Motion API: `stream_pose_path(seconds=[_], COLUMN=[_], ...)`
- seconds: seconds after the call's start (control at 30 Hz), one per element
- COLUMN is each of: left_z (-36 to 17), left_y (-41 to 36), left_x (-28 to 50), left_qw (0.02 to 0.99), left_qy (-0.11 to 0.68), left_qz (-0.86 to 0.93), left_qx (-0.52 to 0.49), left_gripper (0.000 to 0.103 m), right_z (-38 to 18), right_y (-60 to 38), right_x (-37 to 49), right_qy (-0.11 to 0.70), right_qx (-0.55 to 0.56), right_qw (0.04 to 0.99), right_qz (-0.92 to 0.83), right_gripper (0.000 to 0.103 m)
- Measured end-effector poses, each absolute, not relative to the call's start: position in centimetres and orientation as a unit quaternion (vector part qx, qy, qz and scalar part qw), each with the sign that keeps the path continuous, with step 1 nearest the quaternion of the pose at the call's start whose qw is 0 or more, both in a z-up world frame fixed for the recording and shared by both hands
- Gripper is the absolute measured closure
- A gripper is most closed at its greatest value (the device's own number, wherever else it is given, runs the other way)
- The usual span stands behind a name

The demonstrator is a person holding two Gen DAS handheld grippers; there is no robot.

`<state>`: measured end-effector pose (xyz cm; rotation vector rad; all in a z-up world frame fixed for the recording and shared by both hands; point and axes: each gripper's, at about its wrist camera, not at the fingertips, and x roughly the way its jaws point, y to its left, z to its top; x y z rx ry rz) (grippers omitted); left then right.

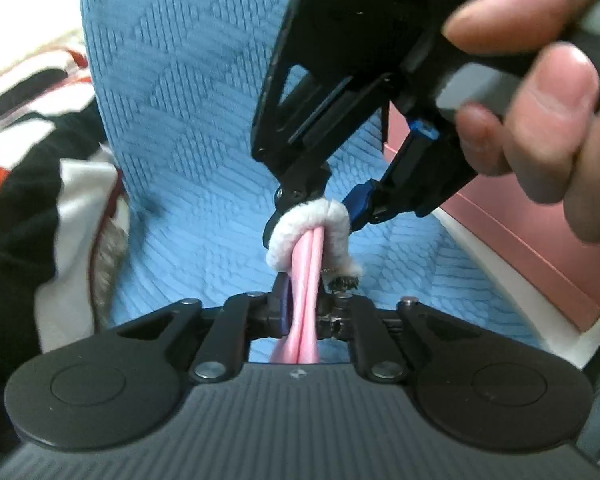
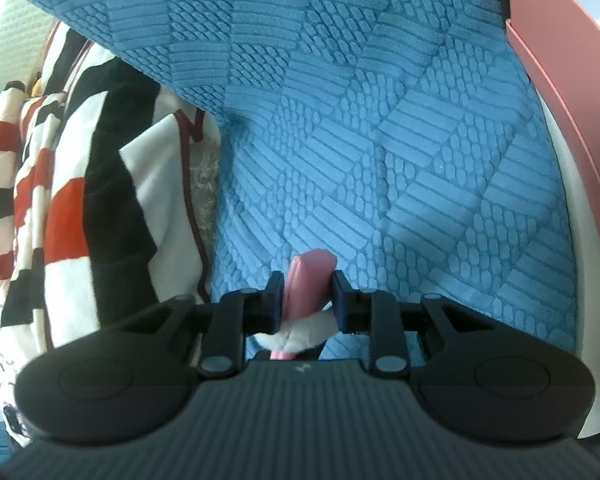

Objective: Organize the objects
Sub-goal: 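Push the white loop along the pink strip toward the left gripper, then grasp the banded pink strip with the right gripper beside the loop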

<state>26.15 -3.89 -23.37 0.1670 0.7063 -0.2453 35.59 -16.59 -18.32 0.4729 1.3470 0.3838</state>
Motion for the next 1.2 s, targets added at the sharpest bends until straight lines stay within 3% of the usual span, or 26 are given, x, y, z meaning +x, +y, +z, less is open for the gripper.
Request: stream_pose_path(seconds=[0.17,0.5,0.77,1.2], left_z=[-24.6,-24.7,-23.4,-22.6], left_y=[-3.7,-4.0,-3.4,-2.6], left_x=[26.5,26.4,25.6,25.8], left_qw=[0.916,0.910,0.922,0.927], left_qy=[0.378,0.388,0.366,0.354], left_qz=[-0.121,-0.143,-0.124,-0.112], left_qx=[0.055,0.039,0.041,0.043], left_gripper=[0.072,0.068,0.087,0.091], right_z=[-19.6,-18.6,-16.2,-17.0], right_y=[-17.0,-18.4,-19.3,-18.1], right_x=[35.6,36.8,37.7,36.4], right_qy=[0.615,0.596,0.575,0.589], right_qx=[0.220,0.217,0.224,0.246], right_qw=[0.739,0.758,0.772,0.753], right_qz=[0.162,0.150,0.151,0.161], right_gripper=[0.085,0.086,0.086,0.083])
